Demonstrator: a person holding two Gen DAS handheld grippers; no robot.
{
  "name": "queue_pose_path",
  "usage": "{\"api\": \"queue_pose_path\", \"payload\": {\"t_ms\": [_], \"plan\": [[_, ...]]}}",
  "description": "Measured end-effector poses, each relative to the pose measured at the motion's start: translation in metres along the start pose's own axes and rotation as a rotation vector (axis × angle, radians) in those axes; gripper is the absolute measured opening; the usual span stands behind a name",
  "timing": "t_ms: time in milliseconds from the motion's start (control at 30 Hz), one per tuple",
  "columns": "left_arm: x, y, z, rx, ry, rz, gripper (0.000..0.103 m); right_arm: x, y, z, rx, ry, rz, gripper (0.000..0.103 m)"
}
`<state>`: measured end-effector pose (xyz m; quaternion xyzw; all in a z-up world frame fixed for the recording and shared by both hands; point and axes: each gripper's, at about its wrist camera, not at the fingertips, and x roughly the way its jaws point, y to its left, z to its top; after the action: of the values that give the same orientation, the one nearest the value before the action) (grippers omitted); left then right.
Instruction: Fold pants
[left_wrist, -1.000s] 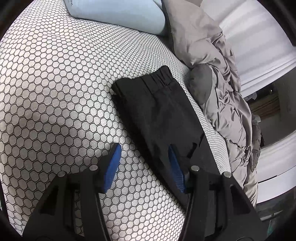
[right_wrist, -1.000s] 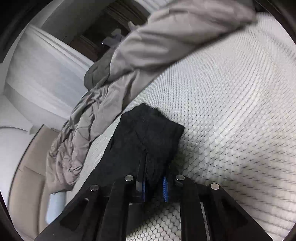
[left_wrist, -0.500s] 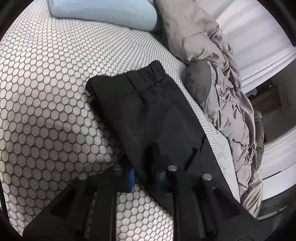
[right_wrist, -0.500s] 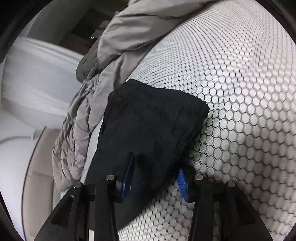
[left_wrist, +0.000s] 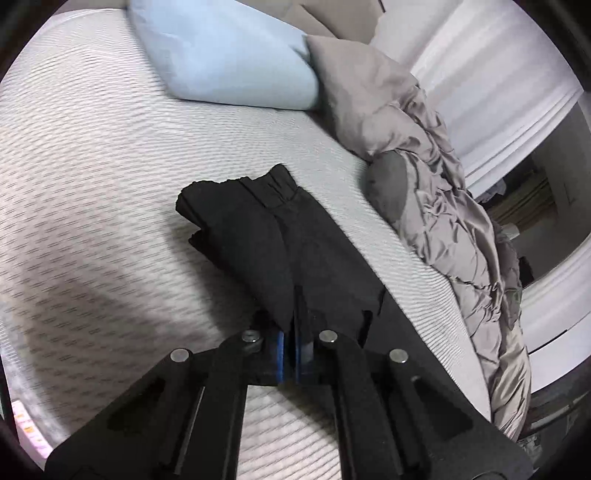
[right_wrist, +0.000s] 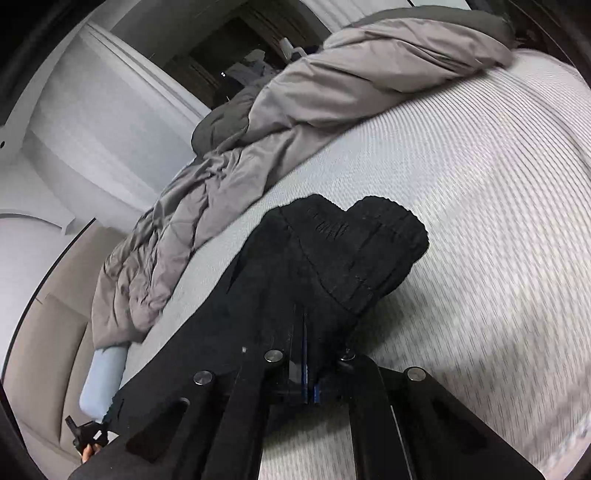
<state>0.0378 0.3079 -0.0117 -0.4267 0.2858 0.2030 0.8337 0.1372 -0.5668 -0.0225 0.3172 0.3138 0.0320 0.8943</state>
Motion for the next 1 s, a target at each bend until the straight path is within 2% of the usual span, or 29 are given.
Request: {"api": "queue_pose_path", "payload": {"t_ms": [67, 100, 133, 200, 233, 267, 300, 333, 467, 500, 533, 567, 633, 700, 767, 800, 867, 933, 1000], "plan": [[-0.008, 0.024, -0.004, -0.036, 0.027, 0.047, 0.009, -0.008, -0.008, -0.025, 0.028, 0.030, -0.025, 0.002], [-0.012, 0.034, -0.005, -0.067, 0.050, 0.068, 0.018, -0.009, -0.016, -0.035, 0.037, 0.060, -0.052, 0.010], [-0.016, 0.040, -0.006, -0.081, 0.060, 0.075, 0.023, -0.011, -0.023, -0.042, 0.054, 0.094, -0.079, 0.015], [-0.032, 0.041, -0.008, -0.061, 0.039, 0.091, 0.037, -0.020, -0.031, -0.042, 0.091, 0.081, -0.030, 0.018], [-0.044, 0.035, -0.010, -0.023, 0.010, 0.100, 0.042, -0.026, -0.032, -0.040, 0.101, 0.059, -0.021, 0.027], [-0.054, 0.027, -0.012, 0.016, -0.014, 0.103, 0.055, -0.033, -0.034, -0.038, 0.109, 0.027, -0.018, 0.036], [-0.063, 0.018, -0.015, 0.055, -0.032, 0.098, 0.064, -0.039, -0.036, -0.037, 0.118, -0.008, -0.013, 0.054], [-0.070, 0.008, -0.019, 0.089, -0.047, 0.081, 0.066, -0.042, -0.039, -0.036, 0.131, -0.036, -0.010, 0.062], [-0.082, -0.042, -0.042, 0.244, -0.045, 0.011, 0.088, -0.031, -0.049, -0.028, 0.184, -0.026, -0.025, 0.061], [-0.079, -0.062, -0.051, 0.307, -0.030, -0.013, 0.091, -0.029, -0.050, -0.025, 0.192, -0.024, -0.015, 0.058], [-0.076, -0.073, -0.057, 0.342, -0.020, -0.031, 0.092, -0.027, -0.050, -0.020, 0.190, -0.028, -0.022, 0.036], [-0.072, -0.087, -0.065, 0.378, -0.006, -0.052, 0.097, -0.030, -0.047, -0.019, 0.168, -0.039, -0.034, 0.024], [-0.061, -0.113, -0.083, 0.441, 0.028, -0.098, 0.100, -0.038, -0.043, -0.019, 0.139, -0.079, -0.018, 0.016], [-0.051, -0.136, -0.101, 0.481, 0.055, -0.137, 0.101, -0.037, -0.045, -0.023, 0.107, -0.053, -0.090, 0.016], [-0.038, -0.162, -0.122, 0.517, 0.093, -0.176, 0.102, -0.025, -0.051, -0.024, 0.114, 0.012, -0.171, 0.025], [-0.033, -0.172, -0.132, 0.538, 0.112, -0.196, 0.102, -0.025, -0.055, -0.026, 0.129, 0.026, -0.168, 0.026], [-0.017, -0.195, -0.151, 0.576, 0.165, -0.264, 0.102, -0.044, -0.053, -0.026, 0.128, -0.021, -0.131, 0.032], [-0.003, -0.215, -0.164, 0.590, 0.194, -0.305, 0.102, -0.066, -0.038, -0.018, 0.053, -0.119, -0.131, 0.056], [0.009, -0.231, -0.175, 0.595, 0.218, -0.328, 0.102, -0.067, -0.022, -0.004, -0.019, -0.132, -0.108, 0.067]]}}
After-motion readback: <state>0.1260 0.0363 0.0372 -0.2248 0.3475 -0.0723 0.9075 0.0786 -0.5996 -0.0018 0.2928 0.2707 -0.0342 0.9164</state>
